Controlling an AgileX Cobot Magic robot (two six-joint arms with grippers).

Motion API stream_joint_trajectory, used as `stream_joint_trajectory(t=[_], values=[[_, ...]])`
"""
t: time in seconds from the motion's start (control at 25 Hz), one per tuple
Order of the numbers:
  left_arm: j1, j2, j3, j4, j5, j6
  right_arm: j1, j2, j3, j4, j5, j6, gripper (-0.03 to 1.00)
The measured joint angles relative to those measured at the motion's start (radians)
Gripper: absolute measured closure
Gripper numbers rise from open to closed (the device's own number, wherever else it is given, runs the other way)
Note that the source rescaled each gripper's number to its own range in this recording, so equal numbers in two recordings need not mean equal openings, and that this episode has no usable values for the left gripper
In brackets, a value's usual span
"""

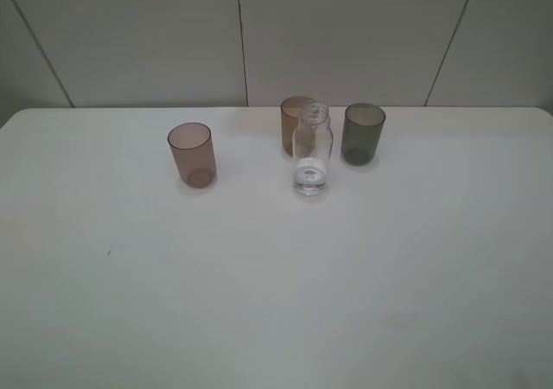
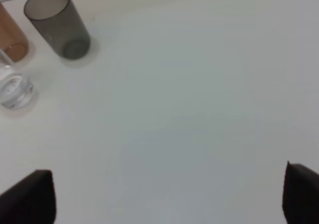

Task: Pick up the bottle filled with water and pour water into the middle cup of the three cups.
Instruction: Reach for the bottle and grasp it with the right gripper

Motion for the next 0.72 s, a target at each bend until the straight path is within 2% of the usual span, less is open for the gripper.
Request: stream_joint_trajectory(t=[0.2, 0.28, 0.48, 0.72], values=[[0.000, 0.000, 0.000, 0.000, 0.000, 0.000, 0.003, 0.231, -0.012, 0.042, -0.305, 0.000, 0.02], [0.000, 0.000, 0.000, 0.000, 0.000, 0.000, 0.029, 0.318, -0.012, 0.044, -0.399, 0.000, 0.02], [0.000, 0.000, 0.000, 0.000, 0.000, 0.000, 0.229, 0.497, -0.012, 0.049, -0.548, 0.000, 0.02], [0.000, 0.000, 0.000, 0.000, 0.000, 0.000, 0.424, 0.694, -0.012, 0.070, -0.705, 0.000, 0.02]])
